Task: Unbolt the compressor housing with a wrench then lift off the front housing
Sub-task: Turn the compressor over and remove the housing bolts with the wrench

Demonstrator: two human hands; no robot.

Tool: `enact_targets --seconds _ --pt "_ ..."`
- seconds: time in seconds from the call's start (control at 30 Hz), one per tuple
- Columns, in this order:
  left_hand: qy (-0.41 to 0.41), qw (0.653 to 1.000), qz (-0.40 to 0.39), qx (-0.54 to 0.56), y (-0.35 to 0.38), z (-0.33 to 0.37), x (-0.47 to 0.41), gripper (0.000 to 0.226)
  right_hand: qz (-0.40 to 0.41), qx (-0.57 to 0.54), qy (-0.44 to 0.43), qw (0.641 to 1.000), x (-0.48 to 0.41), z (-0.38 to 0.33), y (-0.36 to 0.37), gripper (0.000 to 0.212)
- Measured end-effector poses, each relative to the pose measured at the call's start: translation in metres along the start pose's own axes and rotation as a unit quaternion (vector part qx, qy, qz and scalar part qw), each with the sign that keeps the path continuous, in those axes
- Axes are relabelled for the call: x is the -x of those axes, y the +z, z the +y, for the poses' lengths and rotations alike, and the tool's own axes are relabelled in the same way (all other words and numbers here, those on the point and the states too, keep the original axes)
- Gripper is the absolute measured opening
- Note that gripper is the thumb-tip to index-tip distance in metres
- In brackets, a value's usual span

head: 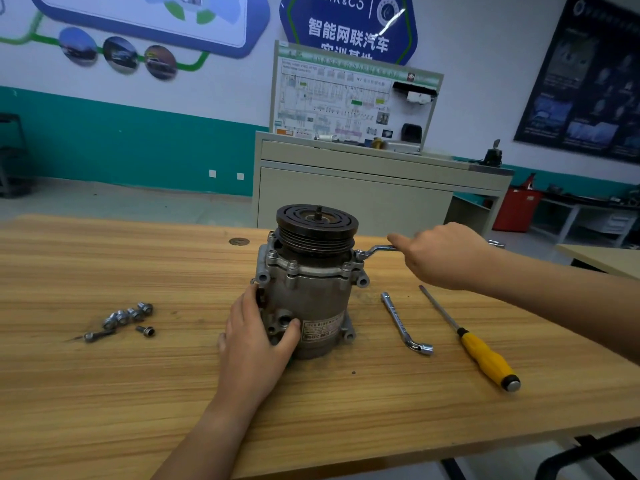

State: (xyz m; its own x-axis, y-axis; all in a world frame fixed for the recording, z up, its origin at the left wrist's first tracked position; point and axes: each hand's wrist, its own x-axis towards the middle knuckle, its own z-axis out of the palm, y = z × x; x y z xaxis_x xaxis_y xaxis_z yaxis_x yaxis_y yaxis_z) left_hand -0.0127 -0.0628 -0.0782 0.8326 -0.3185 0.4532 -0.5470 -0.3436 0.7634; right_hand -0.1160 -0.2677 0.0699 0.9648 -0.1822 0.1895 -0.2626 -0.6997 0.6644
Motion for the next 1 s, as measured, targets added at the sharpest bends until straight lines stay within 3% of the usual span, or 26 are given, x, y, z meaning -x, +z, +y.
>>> enact_targets --seconds 0.33,0.43,0.5,0.57,0.8,0.9,1.0 --pt "0.005 1.0 -0.004 0.027 0.001 -0.003 0.0 0.077 0.141 -0.122 0.005 0.982 -0.064 -0.025 0.022 0.037" --pt "0.004 0.999 -0.009 0.033 0.001 -0.004 0.0 0.077 0.175 -0.195 0.087 0.961 -0.046 -0.016 0.025 0.034" --pt "0.004 0.999 -0.012 0.038 0.002 -0.004 -0.001 0.077 0.198 -0.299 0.164 0.919 -0.03 -0.015 0.021 0.032" --pt "0.006 0.999 -0.013 0.046 0.002 -0.004 -0.001 0.078 0.186 -0.335 0.179 0.906 -0.013 -0.018 0.015 0.031" --pt "0.006 0.999 -0.013 0.05 0.003 -0.005 -0.002 0.08 0.0 -0.165 0.122 0.979 0.031 -0.044 -0.01 0.031" --pt "0.007 0.998 -0.011 0.053 0.002 -0.006 -0.001 0.081 -0.016 -0.112 0.099 0.989 0.03 -0.05 -0.018 0.042" --pt "0.006 0.998 -0.01 0.055 0.002 -0.007 -0.002 0.08 -0.02 -0.024 0.041 0.999 0.025 -0.045 -0.028 0.034"
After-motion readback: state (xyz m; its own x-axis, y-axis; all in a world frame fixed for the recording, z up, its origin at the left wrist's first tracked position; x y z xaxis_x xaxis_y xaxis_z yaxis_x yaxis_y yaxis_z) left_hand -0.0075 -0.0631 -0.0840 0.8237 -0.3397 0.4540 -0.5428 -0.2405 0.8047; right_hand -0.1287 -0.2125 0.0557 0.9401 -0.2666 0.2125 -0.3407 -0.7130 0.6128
